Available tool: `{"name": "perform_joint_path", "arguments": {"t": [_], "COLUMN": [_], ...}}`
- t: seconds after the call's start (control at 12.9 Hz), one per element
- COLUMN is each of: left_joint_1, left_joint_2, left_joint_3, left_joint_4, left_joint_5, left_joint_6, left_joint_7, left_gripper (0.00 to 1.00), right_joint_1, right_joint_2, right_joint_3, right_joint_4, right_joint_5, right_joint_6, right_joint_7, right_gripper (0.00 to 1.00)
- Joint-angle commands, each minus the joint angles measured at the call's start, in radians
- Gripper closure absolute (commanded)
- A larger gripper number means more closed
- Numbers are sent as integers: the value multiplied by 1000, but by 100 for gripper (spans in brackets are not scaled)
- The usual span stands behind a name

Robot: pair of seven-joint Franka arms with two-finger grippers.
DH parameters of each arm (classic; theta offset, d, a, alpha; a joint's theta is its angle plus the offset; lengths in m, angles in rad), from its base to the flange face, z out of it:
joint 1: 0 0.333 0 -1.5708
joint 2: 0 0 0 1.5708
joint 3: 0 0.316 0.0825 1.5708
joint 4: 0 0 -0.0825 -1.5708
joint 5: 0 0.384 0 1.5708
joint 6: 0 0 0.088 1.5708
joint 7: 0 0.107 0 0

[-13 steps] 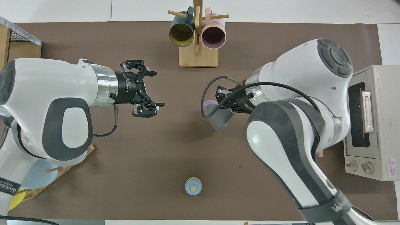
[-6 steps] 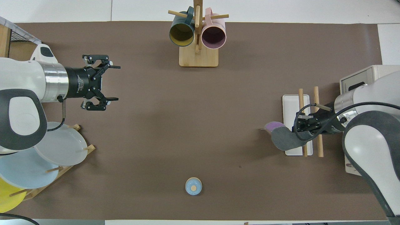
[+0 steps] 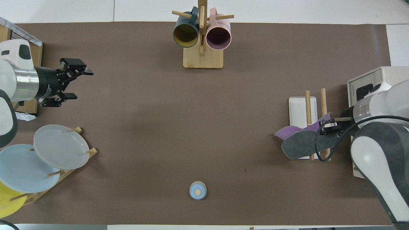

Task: Fold towel and hang on rack
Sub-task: 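Carry the towel to the dowel rack with the right gripper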

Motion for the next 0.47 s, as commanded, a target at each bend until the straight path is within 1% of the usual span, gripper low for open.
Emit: {"name": "perform_joint_path", "arguments": {"t": [0.0,0.23,0.31,0.39], "left_joint_1": [29,26,10,-19], "left_joint_2": [32,38,37,29], "left_joint_3": [-5,-5,3,25], "left_joint_4": [114,202,226,237], "left_joint_5": [118,166,200,221], "left_joint_6": [-143,-282,-336,-375], "left_joint_7": [191,338,380,404], "left_gripper": [0,0,0,0], "right_joint_1": [-81,-113,-124,-142], "right_joint_2": [-18,-17,-17,-15], "right_joint_3": [12,12,12,13], "right_joint_4": [-12,-12,-12,-12], "right_joint_5": [-37,-72,-89,-96], "right_joint_6": [30,36,38,64], "right_joint_7": [-146,-201,-224,-253], "right_gripper": [100,100,100,100]}}
